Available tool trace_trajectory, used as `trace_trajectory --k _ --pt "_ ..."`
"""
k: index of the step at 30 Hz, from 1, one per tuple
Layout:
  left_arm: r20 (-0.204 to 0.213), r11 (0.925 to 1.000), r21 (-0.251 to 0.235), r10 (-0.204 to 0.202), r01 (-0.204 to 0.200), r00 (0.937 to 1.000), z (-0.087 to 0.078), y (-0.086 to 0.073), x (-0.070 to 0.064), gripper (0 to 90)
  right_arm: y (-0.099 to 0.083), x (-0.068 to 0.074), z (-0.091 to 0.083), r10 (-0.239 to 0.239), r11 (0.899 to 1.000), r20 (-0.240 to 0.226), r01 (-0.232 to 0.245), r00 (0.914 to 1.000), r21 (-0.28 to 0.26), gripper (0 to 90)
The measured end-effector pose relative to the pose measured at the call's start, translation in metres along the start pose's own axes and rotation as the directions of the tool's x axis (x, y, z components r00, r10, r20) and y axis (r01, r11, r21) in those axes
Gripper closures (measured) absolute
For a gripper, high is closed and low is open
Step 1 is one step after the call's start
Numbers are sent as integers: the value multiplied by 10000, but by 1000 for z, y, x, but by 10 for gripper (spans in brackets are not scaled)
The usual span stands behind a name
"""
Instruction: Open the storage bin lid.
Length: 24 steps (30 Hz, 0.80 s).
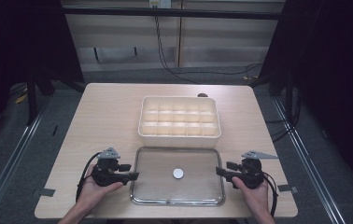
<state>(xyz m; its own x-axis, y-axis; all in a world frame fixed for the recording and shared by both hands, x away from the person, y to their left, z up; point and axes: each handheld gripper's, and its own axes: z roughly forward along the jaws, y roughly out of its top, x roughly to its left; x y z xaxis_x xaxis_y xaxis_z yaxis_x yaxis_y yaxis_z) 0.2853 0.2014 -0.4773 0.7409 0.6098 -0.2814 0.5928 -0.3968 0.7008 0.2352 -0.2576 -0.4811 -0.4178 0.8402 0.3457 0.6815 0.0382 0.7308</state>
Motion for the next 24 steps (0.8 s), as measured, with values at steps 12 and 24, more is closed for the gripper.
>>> trace_trajectory --k 12,24 --pt "-918 9956 -908 134 -218 9957 -35 -9 0 348 8 3 -41 -702 9865 286 737 9971 -1460 279" --pt "-1171 9829 -1803 -579 361 9914 -51 -20 9 269 3 -14 -59 -317 9794 964 501 9948 -1956 191"
